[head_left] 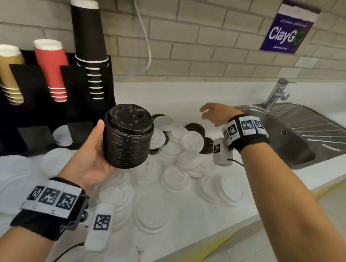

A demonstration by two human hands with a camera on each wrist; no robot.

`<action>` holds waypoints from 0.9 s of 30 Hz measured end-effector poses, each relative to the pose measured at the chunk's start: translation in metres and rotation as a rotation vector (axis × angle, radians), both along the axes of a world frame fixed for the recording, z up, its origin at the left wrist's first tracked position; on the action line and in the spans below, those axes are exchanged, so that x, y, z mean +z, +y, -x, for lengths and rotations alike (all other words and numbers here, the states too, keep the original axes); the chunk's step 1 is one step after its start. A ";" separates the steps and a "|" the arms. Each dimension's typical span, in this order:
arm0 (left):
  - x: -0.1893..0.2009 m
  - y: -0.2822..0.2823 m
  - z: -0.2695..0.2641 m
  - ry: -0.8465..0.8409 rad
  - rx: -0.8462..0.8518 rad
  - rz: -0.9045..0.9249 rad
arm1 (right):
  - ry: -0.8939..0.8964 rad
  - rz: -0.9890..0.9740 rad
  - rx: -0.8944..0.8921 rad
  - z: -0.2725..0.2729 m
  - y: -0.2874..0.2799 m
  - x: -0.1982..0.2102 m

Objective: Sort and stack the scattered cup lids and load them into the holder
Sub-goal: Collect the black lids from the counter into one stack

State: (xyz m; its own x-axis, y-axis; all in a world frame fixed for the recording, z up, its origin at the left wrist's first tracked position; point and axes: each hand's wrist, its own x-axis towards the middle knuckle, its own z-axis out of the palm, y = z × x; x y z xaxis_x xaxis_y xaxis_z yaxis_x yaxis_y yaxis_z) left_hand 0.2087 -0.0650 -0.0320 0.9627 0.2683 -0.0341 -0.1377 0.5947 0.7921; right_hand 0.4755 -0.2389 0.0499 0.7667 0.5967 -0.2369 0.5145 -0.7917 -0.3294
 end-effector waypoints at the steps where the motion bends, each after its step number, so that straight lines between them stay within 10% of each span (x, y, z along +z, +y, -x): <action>1: 0.000 0.001 -0.001 0.003 0.000 -0.001 | -0.049 0.197 0.003 -0.010 -0.005 -0.011; 5: 0.000 0.005 -0.004 0.014 0.011 0.024 | -0.148 0.475 0.018 -0.030 -0.021 -0.048; 18: 0.000 0.016 -0.005 0.041 0.026 0.044 | -0.010 0.386 0.126 -0.056 -0.001 -0.084; 27: 0.002 0.007 -0.004 0.066 0.040 0.054 | -0.477 0.635 0.122 -0.043 0.001 -0.060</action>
State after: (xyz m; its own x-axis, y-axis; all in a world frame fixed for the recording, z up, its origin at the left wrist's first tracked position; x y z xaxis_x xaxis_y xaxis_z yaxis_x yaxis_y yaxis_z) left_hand 0.2126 -0.0580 -0.0301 0.9466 0.3024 -0.1120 -0.1111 0.6318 0.7671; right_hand 0.5183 -0.2376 -0.0102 0.8087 0.5445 -0.2224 0.5814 -0.6828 0.4424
